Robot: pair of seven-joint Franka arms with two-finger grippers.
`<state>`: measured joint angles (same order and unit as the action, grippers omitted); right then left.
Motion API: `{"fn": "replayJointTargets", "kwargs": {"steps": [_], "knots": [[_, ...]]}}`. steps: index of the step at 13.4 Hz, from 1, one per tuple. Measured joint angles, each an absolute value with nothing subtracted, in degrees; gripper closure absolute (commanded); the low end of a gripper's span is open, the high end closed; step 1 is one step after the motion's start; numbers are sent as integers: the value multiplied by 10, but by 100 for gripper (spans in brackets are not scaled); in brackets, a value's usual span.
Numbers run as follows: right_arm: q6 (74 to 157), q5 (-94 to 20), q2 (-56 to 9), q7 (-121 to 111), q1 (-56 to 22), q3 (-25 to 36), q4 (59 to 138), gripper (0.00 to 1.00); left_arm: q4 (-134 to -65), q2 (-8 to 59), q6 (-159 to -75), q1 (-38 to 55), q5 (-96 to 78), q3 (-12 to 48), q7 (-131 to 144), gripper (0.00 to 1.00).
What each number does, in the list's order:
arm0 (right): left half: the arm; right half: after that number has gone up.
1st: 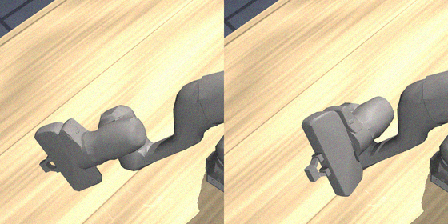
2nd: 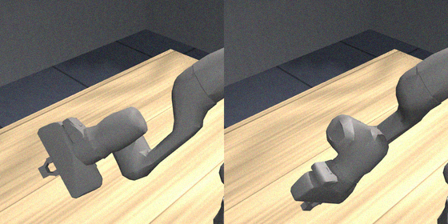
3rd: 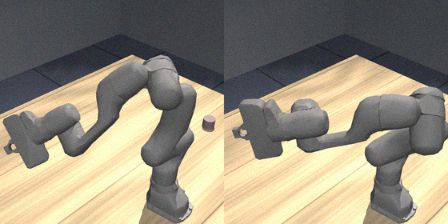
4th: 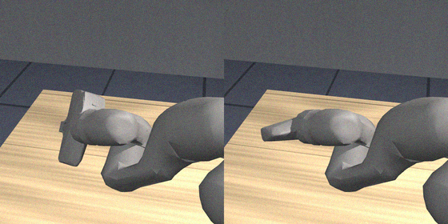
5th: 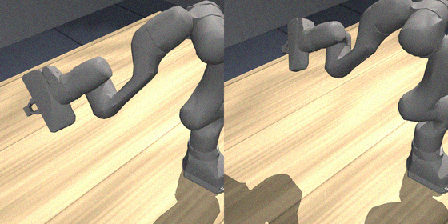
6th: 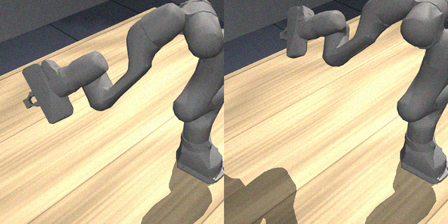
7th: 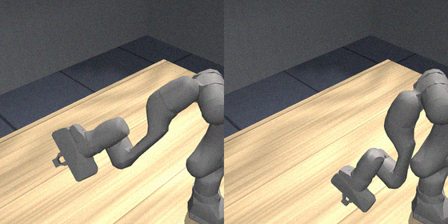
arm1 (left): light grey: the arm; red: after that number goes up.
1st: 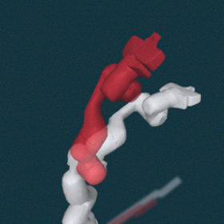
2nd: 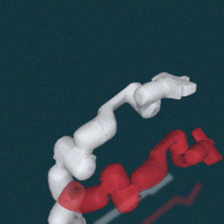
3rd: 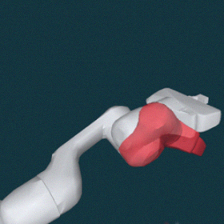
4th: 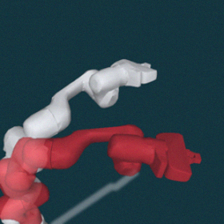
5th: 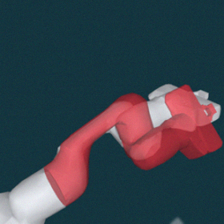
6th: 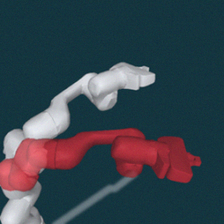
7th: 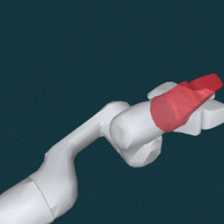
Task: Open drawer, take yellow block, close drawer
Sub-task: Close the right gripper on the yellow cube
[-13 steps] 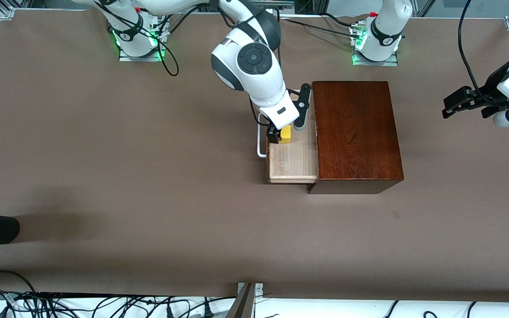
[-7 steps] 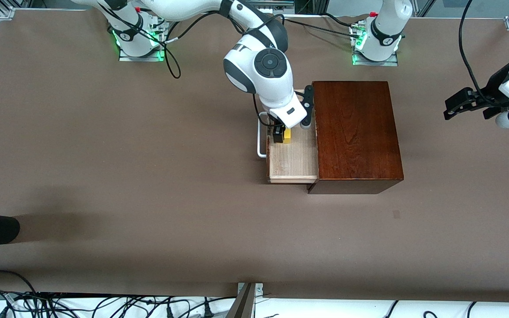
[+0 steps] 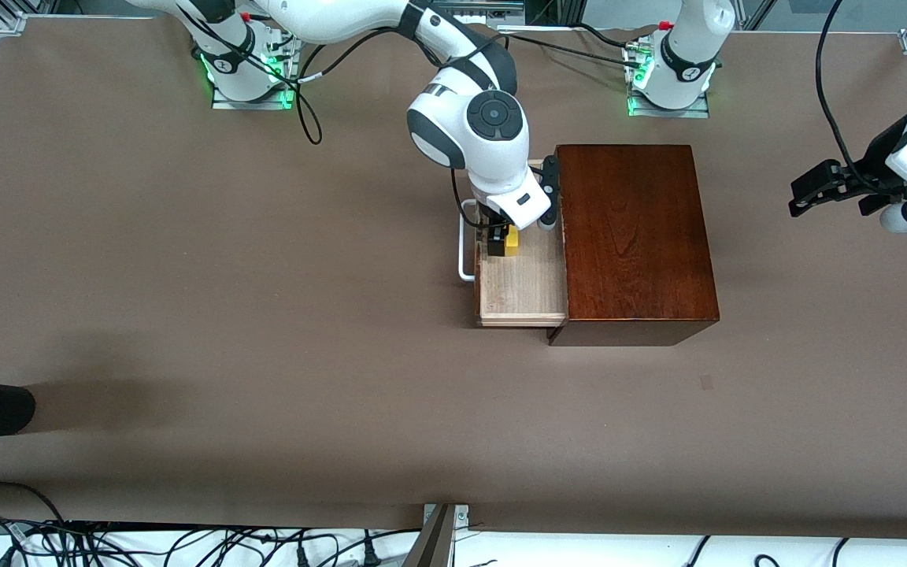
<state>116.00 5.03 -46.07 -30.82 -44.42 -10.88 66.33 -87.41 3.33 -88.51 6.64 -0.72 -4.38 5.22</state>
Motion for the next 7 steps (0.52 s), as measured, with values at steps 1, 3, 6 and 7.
{"fn": "replayJointTargets", "kwargs": {"steps": [1,3,6,7], "knots": [[1160,50,-462,-308,-445,-109,663,0,-874,33,-885,66,-7,-44,52,0],[1165,52,-465,-308,-446,-109,663,0,-874,33,-885,66,-7,-44,52,0],[1180,57,-477,-308,-451,-108,663,2,-874,33,-885,66,-7,-44,53,0],[1188,58,-481,-308,-452,-108,663,12,-874,33,-885,66,-7,-44,53,0]]}}
